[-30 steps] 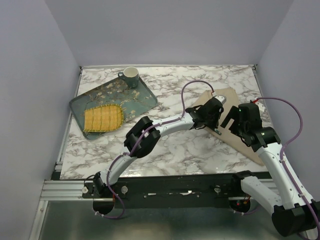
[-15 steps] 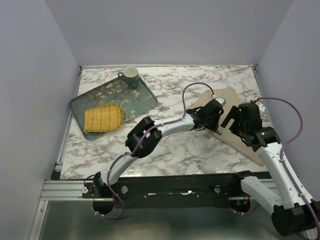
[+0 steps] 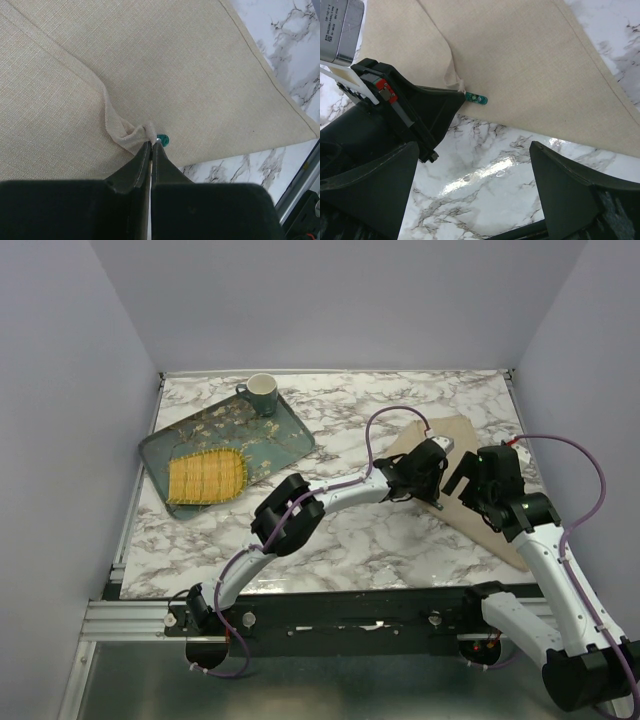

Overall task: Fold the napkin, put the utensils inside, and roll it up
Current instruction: Fold the napkin

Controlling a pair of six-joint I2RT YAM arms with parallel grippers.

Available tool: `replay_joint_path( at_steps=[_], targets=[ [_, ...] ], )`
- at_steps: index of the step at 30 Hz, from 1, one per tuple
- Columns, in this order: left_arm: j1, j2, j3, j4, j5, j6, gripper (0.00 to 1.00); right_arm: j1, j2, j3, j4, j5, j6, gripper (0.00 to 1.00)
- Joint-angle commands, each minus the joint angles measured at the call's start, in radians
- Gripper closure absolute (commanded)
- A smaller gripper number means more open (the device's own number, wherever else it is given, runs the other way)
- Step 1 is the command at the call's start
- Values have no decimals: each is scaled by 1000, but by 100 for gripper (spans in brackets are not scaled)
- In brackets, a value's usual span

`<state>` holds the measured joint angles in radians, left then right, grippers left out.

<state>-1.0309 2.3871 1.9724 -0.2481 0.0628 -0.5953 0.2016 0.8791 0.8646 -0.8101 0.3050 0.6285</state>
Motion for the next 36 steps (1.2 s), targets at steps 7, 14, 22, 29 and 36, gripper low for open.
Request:
replay_joint_path(
  at_steps=[7, 14, 22, 29, 36],
  targets=[
    [-20, 4, -3, 20, 23, -1, 89, -8, 9, -1, -18, -6, 13, 0],
    [-20, 1, -4, 15, 43, -4, 79, -8, 1, -3, -21, -9, 20, 0],
    [-5, -185, -24, -36, 46, 3, 30, -80, 11, 30, -52, -49, -15, 0],
    [104, -593, -420, 22, 28, -81, 28, -459, 26, -15, -54, -299, -111, 0],
    [227, -989, -747, 84, 89, -83, 27, -803, 49, -128, -47, -424, -34, 7]
  ],
)
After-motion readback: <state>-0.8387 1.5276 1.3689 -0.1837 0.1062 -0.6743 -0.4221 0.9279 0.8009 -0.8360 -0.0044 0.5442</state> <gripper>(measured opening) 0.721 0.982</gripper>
